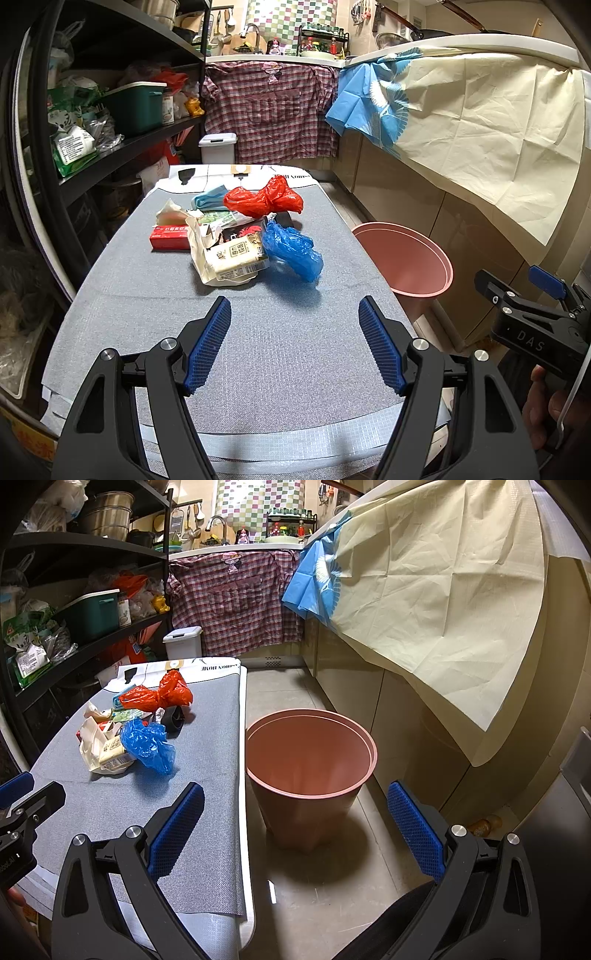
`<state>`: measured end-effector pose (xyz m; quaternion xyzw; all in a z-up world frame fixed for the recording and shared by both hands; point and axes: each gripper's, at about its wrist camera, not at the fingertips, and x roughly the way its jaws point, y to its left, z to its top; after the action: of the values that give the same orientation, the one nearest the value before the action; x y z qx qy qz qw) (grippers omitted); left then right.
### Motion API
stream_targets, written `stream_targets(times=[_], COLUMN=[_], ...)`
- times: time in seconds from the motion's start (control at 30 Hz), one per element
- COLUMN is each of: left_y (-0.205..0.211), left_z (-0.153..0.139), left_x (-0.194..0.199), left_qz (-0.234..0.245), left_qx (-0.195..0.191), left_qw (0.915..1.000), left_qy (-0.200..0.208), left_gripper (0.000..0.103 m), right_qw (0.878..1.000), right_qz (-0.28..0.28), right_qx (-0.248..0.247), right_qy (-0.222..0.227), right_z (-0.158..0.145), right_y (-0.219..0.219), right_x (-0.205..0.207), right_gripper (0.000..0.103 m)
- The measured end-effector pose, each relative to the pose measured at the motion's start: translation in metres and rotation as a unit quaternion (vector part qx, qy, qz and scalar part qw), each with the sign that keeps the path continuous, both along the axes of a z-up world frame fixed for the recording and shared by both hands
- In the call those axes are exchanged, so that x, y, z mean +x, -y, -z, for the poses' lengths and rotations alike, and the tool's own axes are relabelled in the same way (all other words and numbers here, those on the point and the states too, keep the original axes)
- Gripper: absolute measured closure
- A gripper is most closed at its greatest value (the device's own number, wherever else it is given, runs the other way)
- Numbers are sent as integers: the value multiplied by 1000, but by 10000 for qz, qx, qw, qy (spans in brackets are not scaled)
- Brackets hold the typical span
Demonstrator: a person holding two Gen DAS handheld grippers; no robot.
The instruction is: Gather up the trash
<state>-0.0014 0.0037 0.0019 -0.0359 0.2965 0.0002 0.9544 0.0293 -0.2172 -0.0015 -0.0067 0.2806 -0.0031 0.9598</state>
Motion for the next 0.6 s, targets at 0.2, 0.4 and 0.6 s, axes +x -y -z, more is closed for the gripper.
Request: stream_targets(times=[0.2, 0.4, 0.6], left_y=[0, 0, 0], left_z=[0, 0, 0], left_x=[0, 0, 0], left_qz=[5, 2, -6], left_qx=[5, 1, -34], left_qw=[10000, 10000, 10000], left_qy=[0, 2, -14], left_gripper=[33, 33, 33], right_qw=[10000, 10000, 10000], right_qz=[-3, -1, -2], right_qx=[-2, -6, -11], right_qy=[2, 6, 11], right_z=[0, 0, 0], right_y=[-1, 0, -1], right_x=[0, 0, 0], right_gripper=[6, 6, 6])
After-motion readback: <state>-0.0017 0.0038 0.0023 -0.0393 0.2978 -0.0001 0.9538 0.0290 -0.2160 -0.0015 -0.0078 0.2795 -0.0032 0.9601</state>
